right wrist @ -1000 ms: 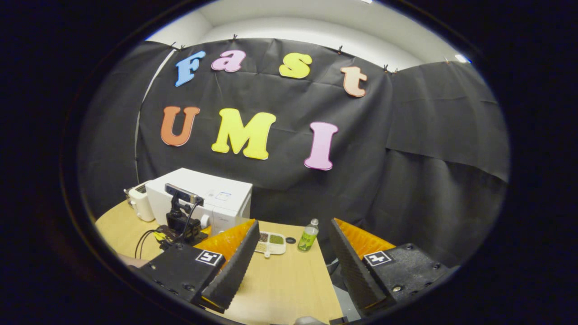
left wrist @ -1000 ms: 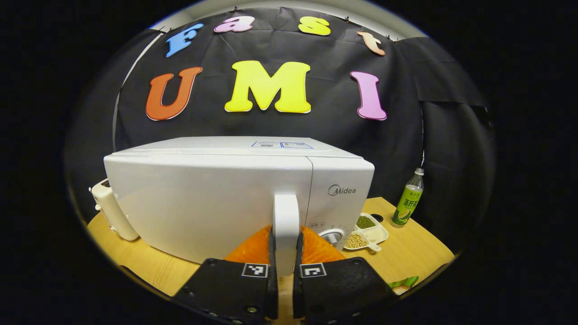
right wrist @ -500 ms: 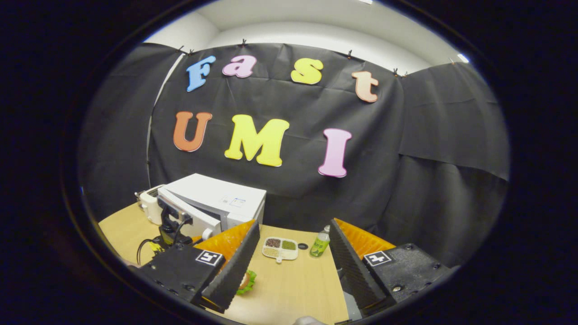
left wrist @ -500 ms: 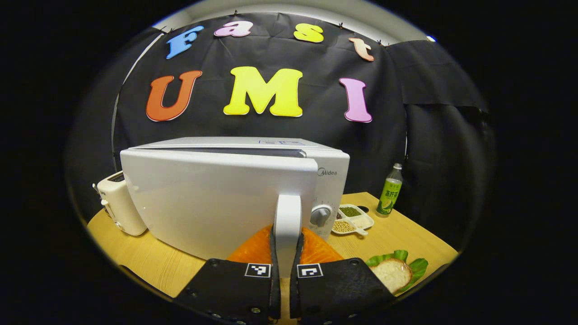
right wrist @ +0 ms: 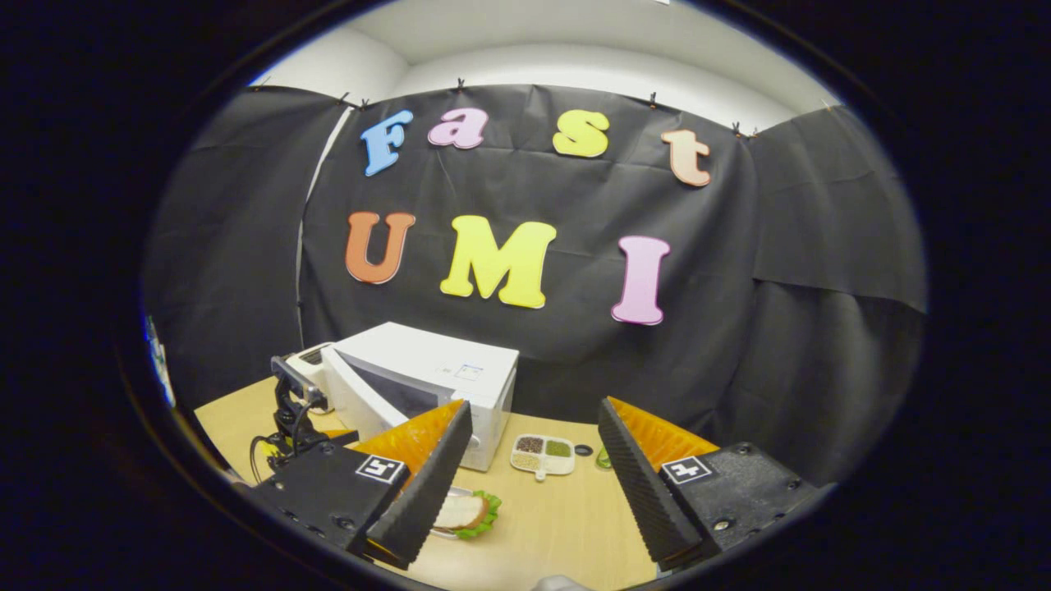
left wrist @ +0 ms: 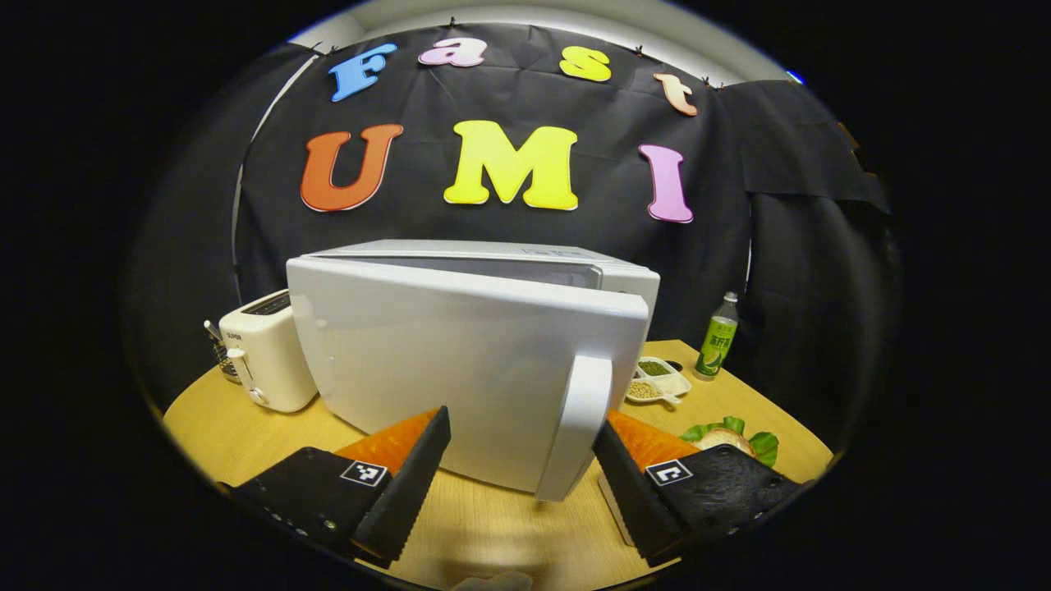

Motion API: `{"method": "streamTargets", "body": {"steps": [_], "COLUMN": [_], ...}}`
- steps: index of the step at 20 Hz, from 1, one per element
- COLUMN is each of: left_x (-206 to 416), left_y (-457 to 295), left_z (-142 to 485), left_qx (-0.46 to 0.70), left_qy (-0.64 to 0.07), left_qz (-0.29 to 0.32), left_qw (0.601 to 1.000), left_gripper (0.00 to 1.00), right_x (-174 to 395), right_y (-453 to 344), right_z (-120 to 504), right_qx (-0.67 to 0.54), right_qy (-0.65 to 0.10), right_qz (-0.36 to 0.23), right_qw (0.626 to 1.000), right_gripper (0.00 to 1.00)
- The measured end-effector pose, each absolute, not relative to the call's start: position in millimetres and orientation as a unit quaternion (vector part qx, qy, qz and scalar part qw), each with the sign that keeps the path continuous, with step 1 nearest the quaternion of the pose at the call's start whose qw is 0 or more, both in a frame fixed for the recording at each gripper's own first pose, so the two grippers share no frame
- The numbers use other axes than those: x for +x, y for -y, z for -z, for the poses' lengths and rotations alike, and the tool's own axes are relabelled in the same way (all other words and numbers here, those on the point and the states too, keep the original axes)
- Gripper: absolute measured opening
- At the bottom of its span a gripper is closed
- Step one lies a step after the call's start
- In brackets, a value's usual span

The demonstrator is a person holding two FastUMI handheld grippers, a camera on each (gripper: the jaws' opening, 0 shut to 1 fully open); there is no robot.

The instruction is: Open the microwave oven with the left hand, put the food in, and close the microwave oven.

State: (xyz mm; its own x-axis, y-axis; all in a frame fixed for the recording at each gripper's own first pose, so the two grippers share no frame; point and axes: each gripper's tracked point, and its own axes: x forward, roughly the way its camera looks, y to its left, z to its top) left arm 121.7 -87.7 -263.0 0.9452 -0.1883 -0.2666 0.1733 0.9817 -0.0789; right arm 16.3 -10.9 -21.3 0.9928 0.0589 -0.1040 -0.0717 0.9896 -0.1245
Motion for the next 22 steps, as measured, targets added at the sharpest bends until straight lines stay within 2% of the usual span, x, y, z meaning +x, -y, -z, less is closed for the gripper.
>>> {"method": "streamTargets", "body": {"steps": [4, 5, 6, 7, 9, 10, 11, 12, 22], "left_x": [103, 97, 90, 82, 65, 55, 45, 34, -37], "left_y": [73, 69, 64, 59, 42, 31, 20, 9, -104], "left_z": [256, 256, 257, 256, 255, 255, 254, 253, 249], "left_qx": [-0.01, -0.011, -0.012, -0.008, 0.008, 0.016, 0.022, 0.024, 0.041], "left_qy": [-0.134, -0.138, -0.143, -0.145, -0.147, -0.148, -0.149, -0.148, -0.167], "left_qz": [0.084, 0.085, 0.085, 0.083, 0.076, 0.069, 0.061, 0.054, -0.025], "left_qw": [0.987, 0.987, 0.986, 0.986, 0.986, 0.986, 0.987, 0.987, 0.985], "left_gripper": [0.98, 0.98, 0.98, 0.98, 0.98, 0.99, 0.98, 0.98, 0.98], "right_x": [11, 9, 8, 6, 4, 2, 1, 0, -6], "right_y": [9, 7, 5, 2, -6, -11, -16, -22, -81], "right_z": [25, 26, 30, 33, 41, 46, 52, 57, 95], "right_qx": [-0.059, -0.057, -0.056, -0.055, -0.053, -0.053, -0.051, -0.049, -0.046], "right_qy": [-0.05, -0.051, -0.053, -0.055, -0.06, -0.064, -0.067, -0.072, -0.105], "right_qz": [-0.037, -0.04, -0.042, -0.045, -0.051, -0.055, -0.058, -0.062, -0.116], "right_qw": [0.996, 0.996, 0.996, 0.996, 0.995, 0.995, 0.995, 0.994, 0.987], "right_gripper": [0.99, 0.93, 0.93, 0.98, 0.98, 0.93, 0.93, 0.98, 0.99]}}
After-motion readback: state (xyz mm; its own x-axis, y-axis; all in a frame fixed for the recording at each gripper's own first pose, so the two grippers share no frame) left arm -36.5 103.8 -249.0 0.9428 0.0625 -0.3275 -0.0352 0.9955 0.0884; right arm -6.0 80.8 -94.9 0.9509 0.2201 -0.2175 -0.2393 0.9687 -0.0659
